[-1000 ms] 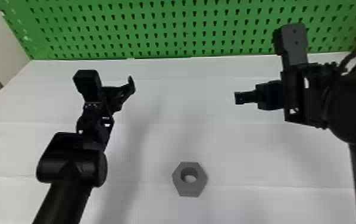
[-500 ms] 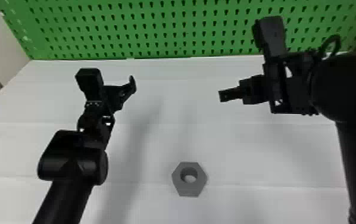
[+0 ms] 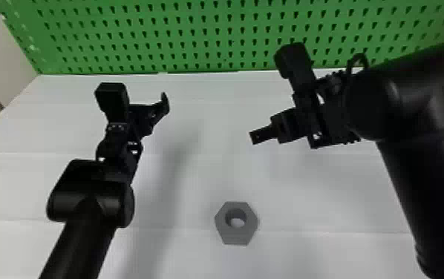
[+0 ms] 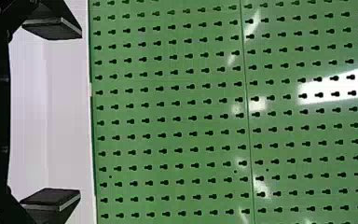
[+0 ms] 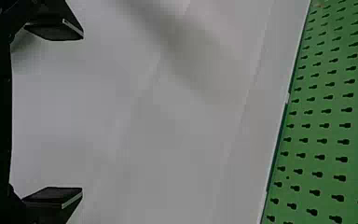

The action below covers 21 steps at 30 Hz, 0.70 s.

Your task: Pick up the hex nut

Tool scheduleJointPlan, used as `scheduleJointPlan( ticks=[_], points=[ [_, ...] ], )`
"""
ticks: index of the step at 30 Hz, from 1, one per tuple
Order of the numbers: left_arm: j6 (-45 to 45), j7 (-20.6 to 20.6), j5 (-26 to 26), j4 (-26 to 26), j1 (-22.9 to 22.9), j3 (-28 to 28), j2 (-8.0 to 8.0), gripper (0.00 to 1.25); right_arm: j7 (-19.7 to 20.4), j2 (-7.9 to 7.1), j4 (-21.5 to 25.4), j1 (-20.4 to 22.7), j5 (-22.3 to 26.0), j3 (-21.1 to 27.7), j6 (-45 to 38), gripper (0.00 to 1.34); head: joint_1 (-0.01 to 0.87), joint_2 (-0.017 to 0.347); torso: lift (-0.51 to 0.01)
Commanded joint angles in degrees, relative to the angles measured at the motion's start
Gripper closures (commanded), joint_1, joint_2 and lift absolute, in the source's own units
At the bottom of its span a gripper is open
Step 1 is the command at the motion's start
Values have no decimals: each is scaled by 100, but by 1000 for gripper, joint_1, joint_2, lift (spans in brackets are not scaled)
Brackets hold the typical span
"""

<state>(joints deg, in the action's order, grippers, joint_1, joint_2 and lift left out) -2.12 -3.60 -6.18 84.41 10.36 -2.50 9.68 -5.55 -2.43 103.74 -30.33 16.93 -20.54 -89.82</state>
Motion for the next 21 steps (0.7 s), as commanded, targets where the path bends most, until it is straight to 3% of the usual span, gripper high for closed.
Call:
scheduleJointPlan(
  ticks=[1, 21],
  points=[
    [1, 0, 3, -29, 19, -40, 43, 88, 1, -12, -363, -184, 232, -275, -26, 122, 785, 149, -88],
    [1, 0, 20, -126, 124, -127, 131, 88, 1, -100, -1532, -703, 1067, -1198, -26, 130, 785, 149, -88]
  ],
)
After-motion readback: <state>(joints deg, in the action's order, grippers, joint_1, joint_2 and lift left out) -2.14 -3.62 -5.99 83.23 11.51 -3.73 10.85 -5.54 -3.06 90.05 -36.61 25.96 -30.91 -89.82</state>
